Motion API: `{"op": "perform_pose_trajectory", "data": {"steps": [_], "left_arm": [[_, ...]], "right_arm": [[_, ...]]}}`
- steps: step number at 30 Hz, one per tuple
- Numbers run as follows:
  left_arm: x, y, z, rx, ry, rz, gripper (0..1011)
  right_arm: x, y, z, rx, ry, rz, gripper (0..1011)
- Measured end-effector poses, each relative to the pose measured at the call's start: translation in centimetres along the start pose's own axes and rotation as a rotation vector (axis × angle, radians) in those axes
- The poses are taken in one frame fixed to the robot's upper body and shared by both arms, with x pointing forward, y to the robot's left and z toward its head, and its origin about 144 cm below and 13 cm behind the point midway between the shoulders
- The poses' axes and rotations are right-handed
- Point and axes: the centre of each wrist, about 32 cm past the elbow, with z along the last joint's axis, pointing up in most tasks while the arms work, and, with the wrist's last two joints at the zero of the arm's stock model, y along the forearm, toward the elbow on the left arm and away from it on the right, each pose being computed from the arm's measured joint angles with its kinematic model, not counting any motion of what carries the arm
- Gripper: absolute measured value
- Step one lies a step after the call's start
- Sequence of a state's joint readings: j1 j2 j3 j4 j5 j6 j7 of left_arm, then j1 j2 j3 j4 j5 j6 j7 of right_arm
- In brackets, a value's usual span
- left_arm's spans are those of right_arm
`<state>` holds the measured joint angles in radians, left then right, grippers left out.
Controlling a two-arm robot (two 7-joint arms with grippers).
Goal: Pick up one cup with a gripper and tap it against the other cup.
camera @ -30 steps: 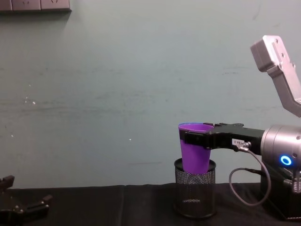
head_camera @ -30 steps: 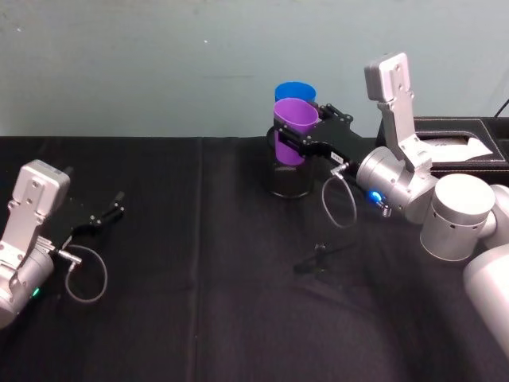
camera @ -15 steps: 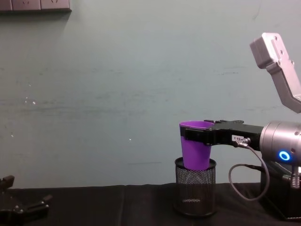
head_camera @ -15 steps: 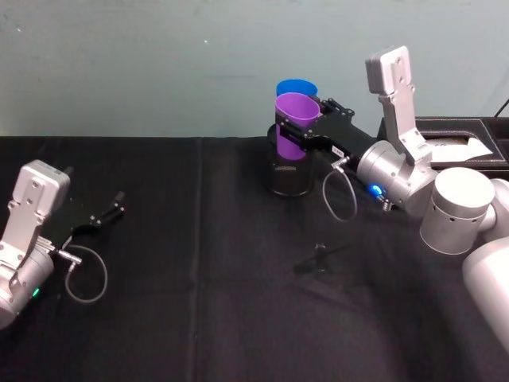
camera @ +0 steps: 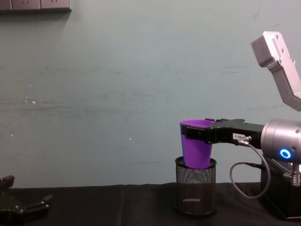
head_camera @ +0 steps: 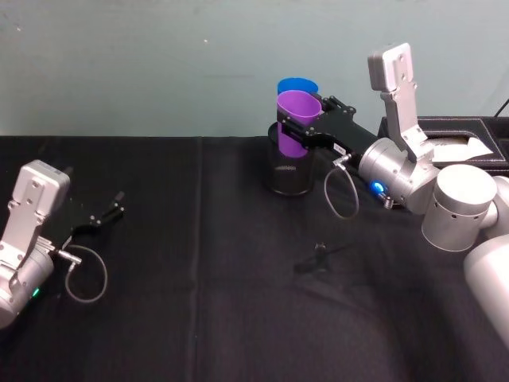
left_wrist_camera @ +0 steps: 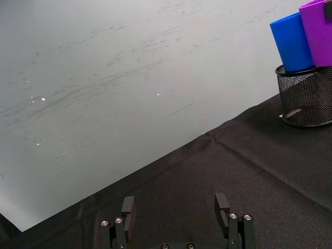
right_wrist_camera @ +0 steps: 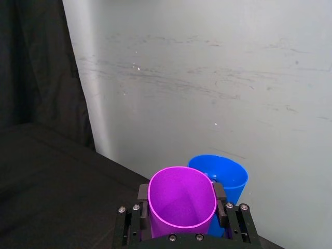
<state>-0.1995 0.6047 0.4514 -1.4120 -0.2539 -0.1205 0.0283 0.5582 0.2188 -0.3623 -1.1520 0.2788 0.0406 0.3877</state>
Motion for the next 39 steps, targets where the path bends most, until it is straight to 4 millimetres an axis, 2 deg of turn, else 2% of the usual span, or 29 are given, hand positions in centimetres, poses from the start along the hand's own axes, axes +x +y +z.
{"op": "perform_pose_trajectory", "data": {"steps": [39], "left_arm": [[0.0,0.0,0.0,0.0,0.0,0.0,1000]], "right_arm": [[-0.05,0.0,-0.01,0.0,0.0,0.002,733]]}}
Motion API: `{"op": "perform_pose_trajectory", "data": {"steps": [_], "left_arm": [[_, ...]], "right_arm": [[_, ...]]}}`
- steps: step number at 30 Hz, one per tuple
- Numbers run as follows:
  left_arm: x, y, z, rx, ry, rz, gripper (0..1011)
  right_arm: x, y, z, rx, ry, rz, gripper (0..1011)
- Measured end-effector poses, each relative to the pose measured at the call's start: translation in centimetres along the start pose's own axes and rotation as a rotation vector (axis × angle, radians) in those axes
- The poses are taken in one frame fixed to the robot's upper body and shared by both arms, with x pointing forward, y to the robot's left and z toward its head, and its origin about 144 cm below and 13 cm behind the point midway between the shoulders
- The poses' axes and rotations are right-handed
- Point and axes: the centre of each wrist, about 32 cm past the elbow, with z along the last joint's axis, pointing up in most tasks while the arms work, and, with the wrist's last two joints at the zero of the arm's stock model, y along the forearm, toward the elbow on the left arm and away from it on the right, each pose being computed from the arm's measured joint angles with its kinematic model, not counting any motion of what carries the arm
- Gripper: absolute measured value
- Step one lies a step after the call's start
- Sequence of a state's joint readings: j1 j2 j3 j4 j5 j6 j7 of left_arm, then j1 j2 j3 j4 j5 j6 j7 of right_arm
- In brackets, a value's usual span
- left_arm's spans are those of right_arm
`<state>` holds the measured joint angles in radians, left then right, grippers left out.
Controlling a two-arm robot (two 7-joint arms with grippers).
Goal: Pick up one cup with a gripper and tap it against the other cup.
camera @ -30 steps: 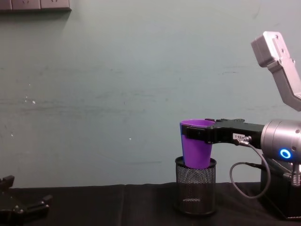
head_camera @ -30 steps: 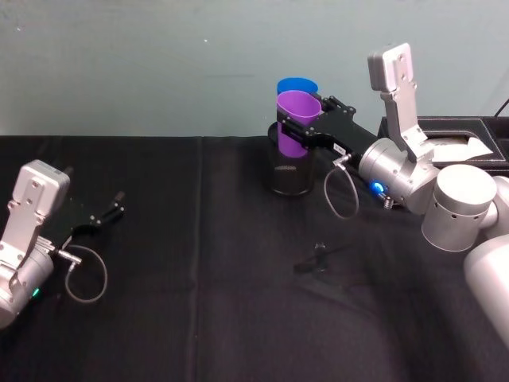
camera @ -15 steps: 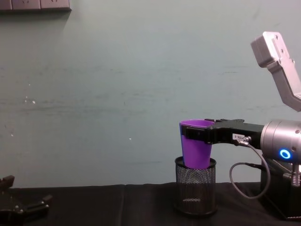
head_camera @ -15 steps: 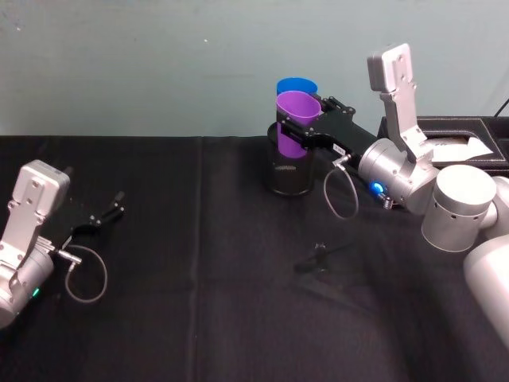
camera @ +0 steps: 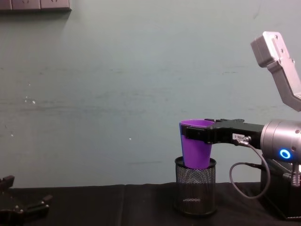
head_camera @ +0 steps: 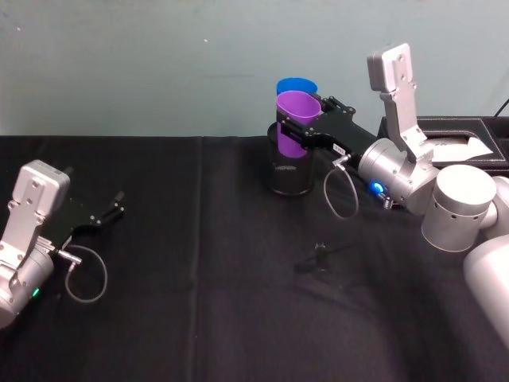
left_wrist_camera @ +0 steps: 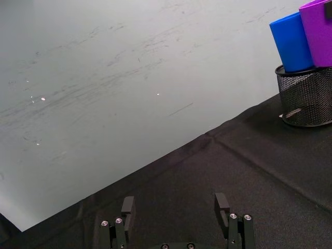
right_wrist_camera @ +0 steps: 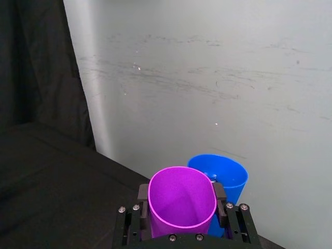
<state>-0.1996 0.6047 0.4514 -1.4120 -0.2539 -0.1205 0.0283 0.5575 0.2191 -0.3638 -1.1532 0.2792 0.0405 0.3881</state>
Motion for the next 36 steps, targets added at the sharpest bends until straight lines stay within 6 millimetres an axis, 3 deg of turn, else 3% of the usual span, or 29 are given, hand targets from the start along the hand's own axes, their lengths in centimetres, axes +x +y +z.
{"op": "perform_pose_trajectory", "data": {"steps": [36], "left_arm": [[0.0,0.0,0.0,0.0,0.0,0.0,1000]], "right_arm": [[0.0,0.0,0.0,0.0,0.0,0.0,734]]}}
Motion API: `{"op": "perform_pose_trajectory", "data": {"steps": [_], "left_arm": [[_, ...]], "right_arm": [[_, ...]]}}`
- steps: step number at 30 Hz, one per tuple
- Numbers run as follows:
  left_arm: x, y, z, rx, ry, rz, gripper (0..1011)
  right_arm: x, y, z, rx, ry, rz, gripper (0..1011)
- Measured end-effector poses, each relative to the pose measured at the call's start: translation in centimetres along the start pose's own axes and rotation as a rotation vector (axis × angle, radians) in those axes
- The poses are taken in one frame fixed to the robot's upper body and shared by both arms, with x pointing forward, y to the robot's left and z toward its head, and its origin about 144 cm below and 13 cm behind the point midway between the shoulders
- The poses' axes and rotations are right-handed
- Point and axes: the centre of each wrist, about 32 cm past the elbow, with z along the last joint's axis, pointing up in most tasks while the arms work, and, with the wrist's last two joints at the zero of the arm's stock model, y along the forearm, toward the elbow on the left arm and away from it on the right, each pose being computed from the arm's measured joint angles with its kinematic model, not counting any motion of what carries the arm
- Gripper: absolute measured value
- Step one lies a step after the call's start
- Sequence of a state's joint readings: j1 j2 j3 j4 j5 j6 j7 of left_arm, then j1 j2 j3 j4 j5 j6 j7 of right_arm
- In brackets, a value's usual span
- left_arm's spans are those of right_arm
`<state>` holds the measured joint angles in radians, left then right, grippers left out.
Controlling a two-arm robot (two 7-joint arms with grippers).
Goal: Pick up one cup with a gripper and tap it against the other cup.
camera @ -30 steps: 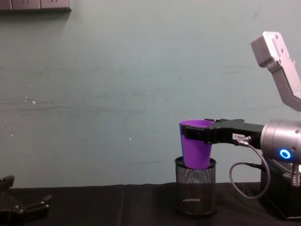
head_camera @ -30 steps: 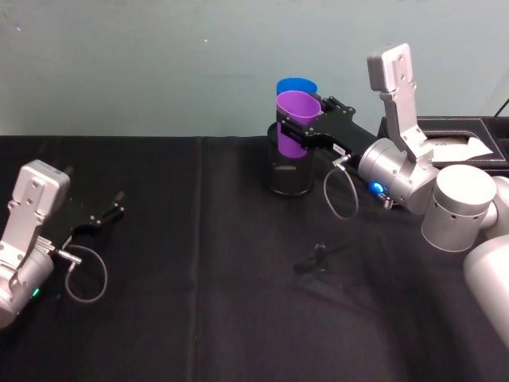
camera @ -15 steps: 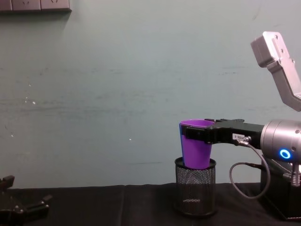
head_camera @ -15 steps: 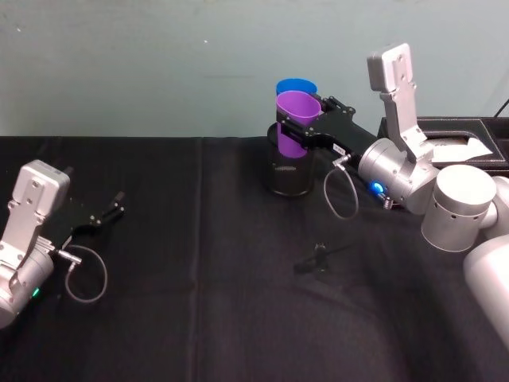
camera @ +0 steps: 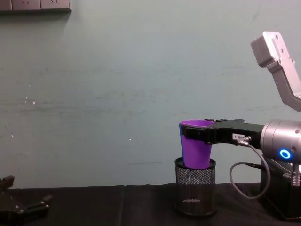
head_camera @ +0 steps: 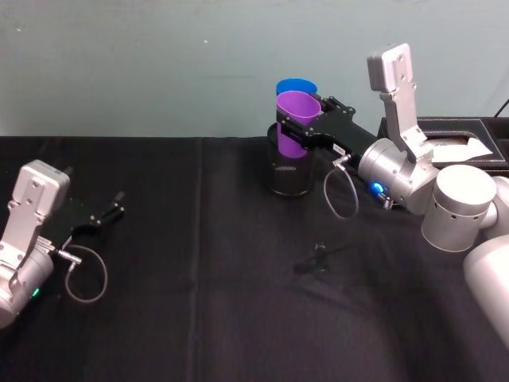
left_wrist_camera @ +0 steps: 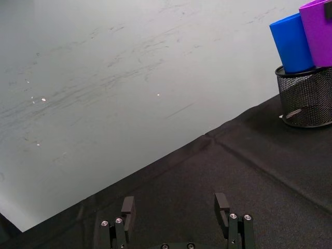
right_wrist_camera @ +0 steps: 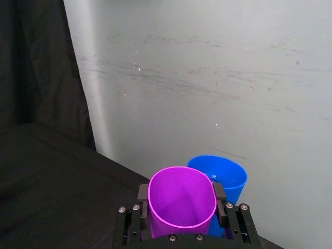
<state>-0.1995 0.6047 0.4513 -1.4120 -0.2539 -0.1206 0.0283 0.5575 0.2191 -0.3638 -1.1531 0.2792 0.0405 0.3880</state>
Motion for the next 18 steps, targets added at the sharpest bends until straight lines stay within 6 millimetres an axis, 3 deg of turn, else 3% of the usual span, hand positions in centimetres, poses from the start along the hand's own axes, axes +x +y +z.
{"op": "perform_pose_trajectory", "data": {"steps": [18], "left_arm": [[0.0,0.0,0.0,0.0,0.0,0.0,1000]], "right_arm": [[0.0,0.0,0.0,0.0,0.0,0.0,734]]}}
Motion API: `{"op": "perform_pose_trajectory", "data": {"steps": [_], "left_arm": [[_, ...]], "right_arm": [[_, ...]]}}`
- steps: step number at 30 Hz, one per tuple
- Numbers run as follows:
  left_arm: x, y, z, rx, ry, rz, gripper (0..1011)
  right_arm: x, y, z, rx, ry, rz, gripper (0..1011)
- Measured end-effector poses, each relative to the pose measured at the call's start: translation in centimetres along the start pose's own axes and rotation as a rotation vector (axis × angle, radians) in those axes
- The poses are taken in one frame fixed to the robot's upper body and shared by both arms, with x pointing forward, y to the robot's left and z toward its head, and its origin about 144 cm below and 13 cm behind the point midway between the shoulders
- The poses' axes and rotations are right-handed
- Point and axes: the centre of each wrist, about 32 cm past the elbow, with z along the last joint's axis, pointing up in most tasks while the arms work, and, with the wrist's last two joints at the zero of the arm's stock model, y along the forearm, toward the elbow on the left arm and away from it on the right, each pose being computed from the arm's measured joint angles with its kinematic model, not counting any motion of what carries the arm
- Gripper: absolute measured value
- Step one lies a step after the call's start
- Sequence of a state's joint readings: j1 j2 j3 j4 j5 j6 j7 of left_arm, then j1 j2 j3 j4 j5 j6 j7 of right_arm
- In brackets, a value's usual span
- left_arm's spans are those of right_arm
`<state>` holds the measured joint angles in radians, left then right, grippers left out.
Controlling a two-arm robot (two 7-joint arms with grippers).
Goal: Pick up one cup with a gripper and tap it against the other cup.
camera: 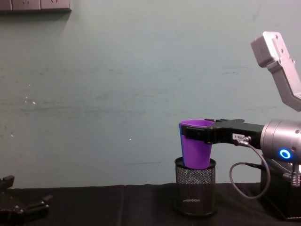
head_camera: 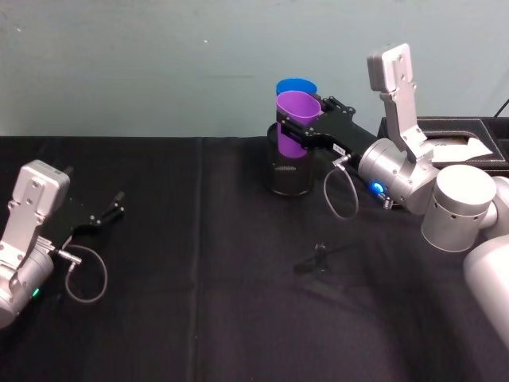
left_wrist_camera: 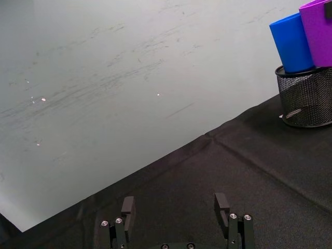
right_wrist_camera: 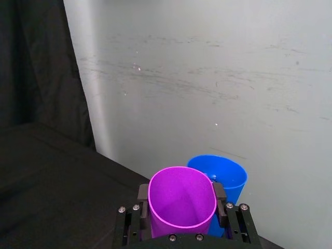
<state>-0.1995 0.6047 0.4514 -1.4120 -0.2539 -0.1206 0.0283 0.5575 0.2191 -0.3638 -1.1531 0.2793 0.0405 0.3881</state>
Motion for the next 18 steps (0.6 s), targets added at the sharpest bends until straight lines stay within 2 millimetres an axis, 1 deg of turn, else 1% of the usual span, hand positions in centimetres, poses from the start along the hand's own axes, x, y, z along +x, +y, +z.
{"op": "perform_pose_trajectory", "data": {"steps": [14,18], "left_arm": [[0.0,0.0,0.0,0.0,0.0,0.0,1000],[0.0,0.0,0.0,0.0,0.0,0.0,1000]], "right_arm": [[0.0,0.0,0.0,0.0,0.0,0.0,734],[-0.27,-0.08,0.0,0.0,-0.002,0.004,734]]}}
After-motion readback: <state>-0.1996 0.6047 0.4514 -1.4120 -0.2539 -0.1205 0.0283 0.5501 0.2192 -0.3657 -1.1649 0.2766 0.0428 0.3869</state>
